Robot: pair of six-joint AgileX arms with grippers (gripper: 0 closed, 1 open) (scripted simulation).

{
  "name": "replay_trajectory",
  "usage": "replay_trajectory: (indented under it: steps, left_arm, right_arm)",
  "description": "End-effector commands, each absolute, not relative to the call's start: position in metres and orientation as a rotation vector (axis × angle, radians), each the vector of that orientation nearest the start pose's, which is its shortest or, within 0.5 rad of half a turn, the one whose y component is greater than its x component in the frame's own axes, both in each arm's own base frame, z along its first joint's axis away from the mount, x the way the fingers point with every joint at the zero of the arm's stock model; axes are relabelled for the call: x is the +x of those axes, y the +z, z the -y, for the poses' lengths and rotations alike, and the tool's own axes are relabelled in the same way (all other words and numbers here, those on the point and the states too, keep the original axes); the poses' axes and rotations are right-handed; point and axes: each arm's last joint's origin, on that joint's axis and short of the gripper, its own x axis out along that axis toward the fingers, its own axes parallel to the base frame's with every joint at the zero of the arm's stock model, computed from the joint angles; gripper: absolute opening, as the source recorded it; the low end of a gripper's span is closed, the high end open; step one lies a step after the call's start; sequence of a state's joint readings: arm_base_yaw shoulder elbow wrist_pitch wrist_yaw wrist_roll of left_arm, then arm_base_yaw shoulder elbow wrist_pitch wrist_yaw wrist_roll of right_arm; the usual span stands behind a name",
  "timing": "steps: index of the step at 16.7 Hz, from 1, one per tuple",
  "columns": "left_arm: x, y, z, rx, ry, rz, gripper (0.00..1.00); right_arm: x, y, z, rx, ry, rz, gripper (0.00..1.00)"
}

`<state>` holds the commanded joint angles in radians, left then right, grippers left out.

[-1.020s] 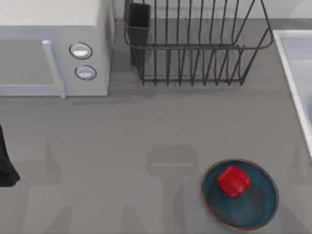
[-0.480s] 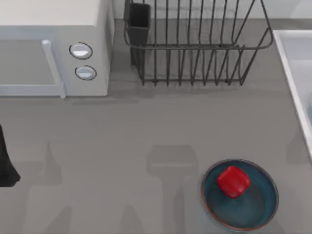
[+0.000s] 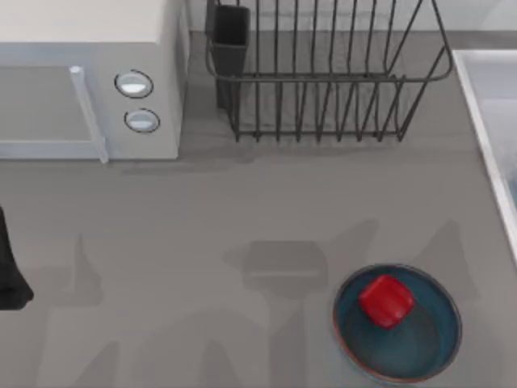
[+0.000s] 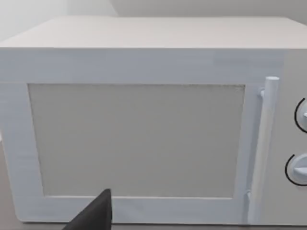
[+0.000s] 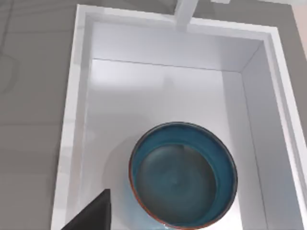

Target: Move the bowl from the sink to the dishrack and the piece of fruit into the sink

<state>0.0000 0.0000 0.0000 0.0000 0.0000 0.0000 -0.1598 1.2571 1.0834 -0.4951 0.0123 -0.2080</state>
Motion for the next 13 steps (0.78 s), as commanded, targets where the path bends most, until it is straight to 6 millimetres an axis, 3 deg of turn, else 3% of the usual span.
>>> replay_trajectory:
  steps: [3,6,9,13]
  left_arm:
    - [0.106,0.16,0.001,0.0,0.0,0.0,1.0]
    - [0.106,0.16,0.001,0.0,0.0,0.0,1.0]
    - [0.106,0.16,0.001,0.0,0.0,0.0,1.0]
    - [0.106,0.16,0.001,0.0,0.0,0.0,1.0]
  right_arm:
    - [0.34,0.289,0.068,-0.156,-0.08,-0.901,1.0]
    - [0.394,0.258,0.096,-0.137,-0.063,-1.086,1.0]
    - [0.431,0.223,0.123,-0.107,-0.044,-1.233,1.0]
    - [0.459,0.18,0.154,-0.056,-0.021,-1.376,1.0]
